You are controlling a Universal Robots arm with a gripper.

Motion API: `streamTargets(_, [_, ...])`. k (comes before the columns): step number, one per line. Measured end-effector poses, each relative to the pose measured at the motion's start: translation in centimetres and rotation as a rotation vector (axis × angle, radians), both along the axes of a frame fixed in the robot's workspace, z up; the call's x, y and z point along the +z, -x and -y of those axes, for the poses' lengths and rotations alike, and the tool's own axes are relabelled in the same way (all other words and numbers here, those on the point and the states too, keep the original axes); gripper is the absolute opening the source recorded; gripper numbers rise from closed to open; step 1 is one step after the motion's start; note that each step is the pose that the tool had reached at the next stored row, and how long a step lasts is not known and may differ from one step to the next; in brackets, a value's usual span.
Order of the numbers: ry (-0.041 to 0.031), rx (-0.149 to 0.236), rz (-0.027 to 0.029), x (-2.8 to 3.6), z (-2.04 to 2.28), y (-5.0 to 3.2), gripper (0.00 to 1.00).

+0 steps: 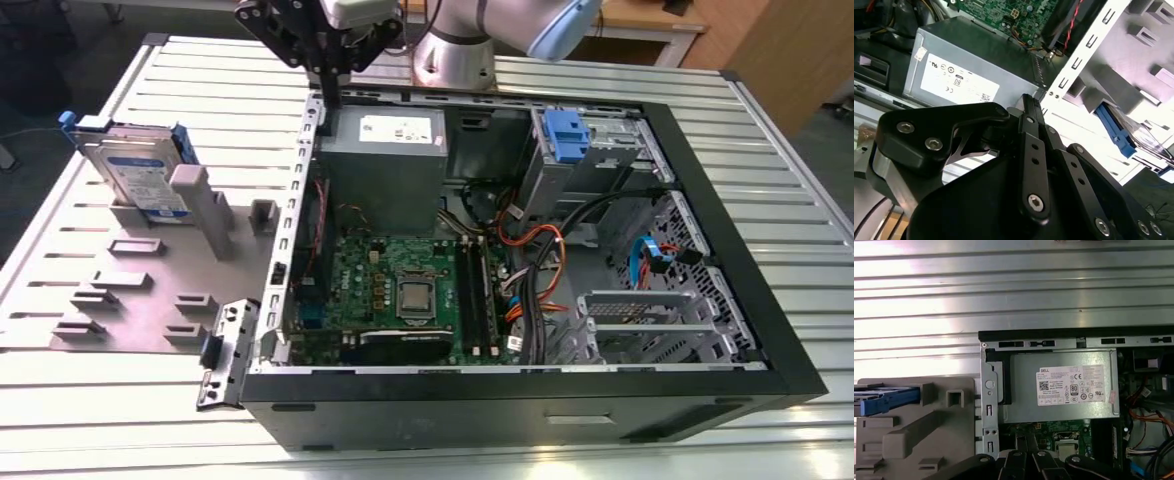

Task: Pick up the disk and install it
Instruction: 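Reach for the disk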

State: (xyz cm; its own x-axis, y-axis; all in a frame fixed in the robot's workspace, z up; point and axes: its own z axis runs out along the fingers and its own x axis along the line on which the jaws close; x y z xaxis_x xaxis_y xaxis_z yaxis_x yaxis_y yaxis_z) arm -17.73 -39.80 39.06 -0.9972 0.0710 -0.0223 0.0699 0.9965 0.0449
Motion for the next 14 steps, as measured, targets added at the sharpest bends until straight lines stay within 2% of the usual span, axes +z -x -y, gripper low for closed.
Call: streamTargets(14, [0.0000, 0.000, 0.0001, -0.13, 0.00, 2.55, 0.11])
